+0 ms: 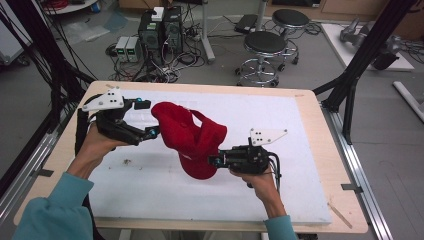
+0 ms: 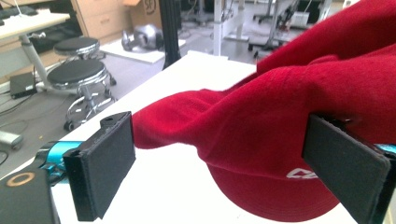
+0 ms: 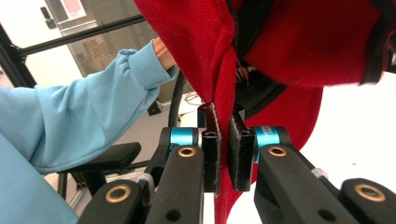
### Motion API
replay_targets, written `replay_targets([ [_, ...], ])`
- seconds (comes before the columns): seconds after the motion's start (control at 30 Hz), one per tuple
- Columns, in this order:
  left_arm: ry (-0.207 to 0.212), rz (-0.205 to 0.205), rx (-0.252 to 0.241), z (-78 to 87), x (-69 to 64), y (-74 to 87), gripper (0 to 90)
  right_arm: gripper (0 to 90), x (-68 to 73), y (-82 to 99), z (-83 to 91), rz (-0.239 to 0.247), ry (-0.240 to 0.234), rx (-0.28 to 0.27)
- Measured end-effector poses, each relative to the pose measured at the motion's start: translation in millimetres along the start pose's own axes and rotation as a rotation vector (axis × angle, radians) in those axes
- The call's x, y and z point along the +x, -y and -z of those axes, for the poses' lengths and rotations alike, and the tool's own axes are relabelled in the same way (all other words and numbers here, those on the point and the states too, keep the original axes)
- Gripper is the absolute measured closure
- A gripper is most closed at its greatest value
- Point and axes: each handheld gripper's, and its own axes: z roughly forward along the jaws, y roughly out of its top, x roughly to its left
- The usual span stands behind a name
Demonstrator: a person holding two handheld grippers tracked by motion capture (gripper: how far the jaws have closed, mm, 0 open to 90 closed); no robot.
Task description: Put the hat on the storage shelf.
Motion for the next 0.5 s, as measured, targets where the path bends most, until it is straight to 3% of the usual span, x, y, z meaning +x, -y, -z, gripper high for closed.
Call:
replay_targets([
  [0.27, -0.032, 0.028, -0.031, 12.0, 5.1, 7.9, 9.9, 85.7, 0.3, -2.3, 0.3, 0.006, 0.037, 0.005],
  [0.3, -0.066, 0.020, -0.031, 17.8, 5.7, 11.1, 9.9, 85.7, 0.2, -3.1, 0.0, 0.012, 0.045, 0.006],
  [0.4, -0.093, 0.022, -0.035, 25.6, 5.2, 17.5, 9.9, 85.7, 1.4, -5.4, -0.8, 0.021, 0.075, 0.004],
  [0.5, -0.133, 0.052, -0.035, 38.7, 7.0, 37.3, 9.9, 85.8, 0.7, -7.0, -1.0, 0.019, 0.092, -0.005],
])
